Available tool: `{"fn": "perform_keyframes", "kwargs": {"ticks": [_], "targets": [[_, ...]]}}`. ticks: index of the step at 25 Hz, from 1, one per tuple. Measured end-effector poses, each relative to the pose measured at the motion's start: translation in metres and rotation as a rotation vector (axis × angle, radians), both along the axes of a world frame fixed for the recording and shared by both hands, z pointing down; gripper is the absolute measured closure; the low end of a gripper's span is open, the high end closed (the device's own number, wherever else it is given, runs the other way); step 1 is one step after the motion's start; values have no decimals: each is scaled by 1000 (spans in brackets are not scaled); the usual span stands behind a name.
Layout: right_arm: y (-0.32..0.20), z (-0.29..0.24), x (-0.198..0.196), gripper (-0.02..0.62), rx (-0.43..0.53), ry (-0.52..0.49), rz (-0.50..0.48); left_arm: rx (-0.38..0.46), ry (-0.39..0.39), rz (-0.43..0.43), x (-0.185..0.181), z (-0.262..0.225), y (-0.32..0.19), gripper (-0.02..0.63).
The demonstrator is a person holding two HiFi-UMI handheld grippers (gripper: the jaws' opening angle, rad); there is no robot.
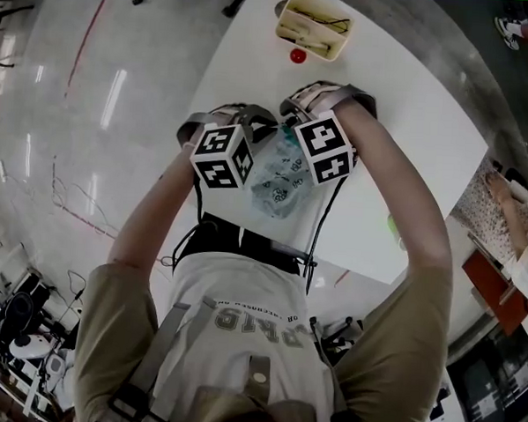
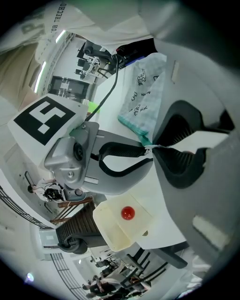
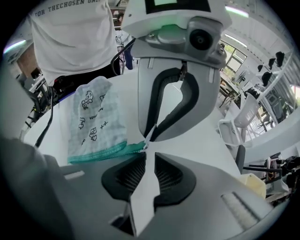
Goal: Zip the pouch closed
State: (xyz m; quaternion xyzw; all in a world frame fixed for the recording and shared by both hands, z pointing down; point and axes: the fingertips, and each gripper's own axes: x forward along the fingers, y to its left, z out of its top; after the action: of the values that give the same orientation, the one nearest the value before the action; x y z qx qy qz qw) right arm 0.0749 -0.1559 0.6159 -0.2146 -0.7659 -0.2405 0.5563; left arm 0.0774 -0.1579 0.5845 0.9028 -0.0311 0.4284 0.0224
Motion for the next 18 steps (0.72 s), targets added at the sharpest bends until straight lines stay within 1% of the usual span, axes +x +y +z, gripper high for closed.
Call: {"fn": "perform_keyframes", "kwargs": {"ticks": [5,8,11,16,18], "targets": [[1,3,2,548,-17,14,-8,-11,-3,0,2,0,-1,583],[4,2,3,588,-31,21,-8,-24,-7,-4,1,0,-2,583],[8,4,5,592,-57,35,-3,-42,-5,-5,1,2,-1,583],[9,1,6,594,-104,61,49,-56,-5,-18,1,1,-2,583],[10,-3,6,594,-109,68,65,-59,-5,-23,0,-2,-1,583]]}}
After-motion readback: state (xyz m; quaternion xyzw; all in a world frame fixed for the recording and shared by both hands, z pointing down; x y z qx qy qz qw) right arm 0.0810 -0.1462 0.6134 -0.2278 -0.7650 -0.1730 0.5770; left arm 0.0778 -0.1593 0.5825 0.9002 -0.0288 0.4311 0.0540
